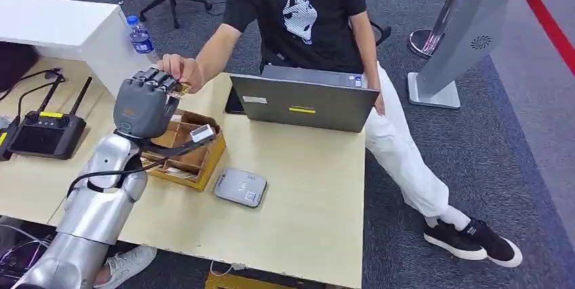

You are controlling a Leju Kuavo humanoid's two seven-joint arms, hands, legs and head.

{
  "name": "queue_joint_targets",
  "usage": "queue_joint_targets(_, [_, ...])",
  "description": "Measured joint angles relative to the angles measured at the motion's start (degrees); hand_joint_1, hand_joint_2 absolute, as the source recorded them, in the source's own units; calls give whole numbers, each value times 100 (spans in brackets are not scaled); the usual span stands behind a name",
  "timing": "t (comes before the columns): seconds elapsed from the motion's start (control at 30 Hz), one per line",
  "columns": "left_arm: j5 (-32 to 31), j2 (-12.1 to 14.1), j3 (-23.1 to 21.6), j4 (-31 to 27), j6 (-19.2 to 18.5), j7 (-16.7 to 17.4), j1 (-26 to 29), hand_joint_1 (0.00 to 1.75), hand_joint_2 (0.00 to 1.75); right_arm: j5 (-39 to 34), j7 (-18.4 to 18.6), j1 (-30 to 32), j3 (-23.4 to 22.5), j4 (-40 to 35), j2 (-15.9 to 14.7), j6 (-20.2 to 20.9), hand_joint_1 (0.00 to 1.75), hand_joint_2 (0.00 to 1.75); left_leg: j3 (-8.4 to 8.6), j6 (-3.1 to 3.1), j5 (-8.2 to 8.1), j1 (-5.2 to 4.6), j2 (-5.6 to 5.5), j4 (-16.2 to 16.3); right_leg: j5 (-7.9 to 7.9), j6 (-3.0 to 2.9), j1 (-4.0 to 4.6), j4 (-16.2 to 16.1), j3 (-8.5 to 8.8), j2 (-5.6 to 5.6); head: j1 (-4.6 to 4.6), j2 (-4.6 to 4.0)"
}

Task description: Pass the card to the sensor for recognition and then transmit it.

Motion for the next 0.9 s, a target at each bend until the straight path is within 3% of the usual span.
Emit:
queue_joint_targets(0.13, [-59, -31, -426, -157, 297, -151, 5, 175, 175, 94, -15, -5, -24, 0, 17, -39, 0, 175, -1, 0, 0, 0, -1, 0, 0, 0, 0, 0, 0, 0, 2, 0])
queue_joint_targets(0.57, [61, -343, -1542, -551, 149, -444, 482, 175, 175, 131, -44, -8, -127, 2, 59, -94, 0, 175, -2, 0, -1, 0, -1, 0, 0, 0, -1, -1, 0, -1, 0, 0])
queue_joint_targets(0.73, [92, -413, -1890, -463, 43, -446, 520, 175, 175, 157, -44, -9, -179, 2, 70, -92, 0, 175, -2, 0, -1, 0, -2, 0, 0, 0, -1, 0, 0, -2, 0, 0])
queue_joint_targets(0.9, [212, -516, -2058, 53, -27, -446, 512, 175, 175, 247, -44, -11, -181, 7, 72, -92, 0, 175, -1, 0, -1, 0, -1, 0, 0, 0, 0, 0, 0, -1, 2, 0])
